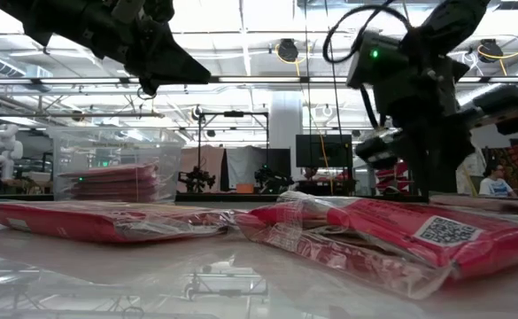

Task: Sort popcorn bags into baskets
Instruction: Put the red popcorn bag into the transparent container

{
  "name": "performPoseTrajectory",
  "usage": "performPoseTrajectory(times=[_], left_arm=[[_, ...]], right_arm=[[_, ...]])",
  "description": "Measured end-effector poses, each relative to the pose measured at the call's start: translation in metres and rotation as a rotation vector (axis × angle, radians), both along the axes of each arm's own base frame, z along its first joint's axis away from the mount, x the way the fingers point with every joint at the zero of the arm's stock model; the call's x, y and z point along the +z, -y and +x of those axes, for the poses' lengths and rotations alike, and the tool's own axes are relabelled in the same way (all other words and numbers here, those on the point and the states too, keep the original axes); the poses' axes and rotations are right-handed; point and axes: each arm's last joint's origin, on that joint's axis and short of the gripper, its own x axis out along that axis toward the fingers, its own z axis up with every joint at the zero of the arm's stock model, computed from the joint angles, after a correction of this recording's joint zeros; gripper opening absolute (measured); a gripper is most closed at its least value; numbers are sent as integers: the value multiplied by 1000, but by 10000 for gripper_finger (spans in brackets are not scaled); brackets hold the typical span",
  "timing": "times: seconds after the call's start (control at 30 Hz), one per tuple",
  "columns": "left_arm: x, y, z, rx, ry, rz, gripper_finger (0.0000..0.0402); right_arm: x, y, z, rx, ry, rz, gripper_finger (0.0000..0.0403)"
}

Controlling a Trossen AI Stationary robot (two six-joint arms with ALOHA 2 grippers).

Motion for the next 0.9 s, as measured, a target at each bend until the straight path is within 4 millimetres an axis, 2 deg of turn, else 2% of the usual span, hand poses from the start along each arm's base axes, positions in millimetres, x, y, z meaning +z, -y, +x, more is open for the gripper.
performPoseTrajectory(times=[0.17, 0.33, 0.5, 0.67, 0.9], left_arm=[[1, -1, 6, 23, 55, -17, 44], [-5, -1, 20, 31, 127, -14, 45], [-18, 0, 36, 23, 174, -4, 45], [-32, -2, 50, -9, 192, -8, 45], [-40, -5, 64, -26, 165, -12, 45]], right_arm=[[17, 2, -6, -69, 38, -71, 0], [32, 5, -20, -210, -7, -151, 0], [40, 7, -27, -362, -54, -97, 0], [35, 14, -20, -405, -35, -81, 15], [9, 33, -4, -367, -77, 119, 93]])
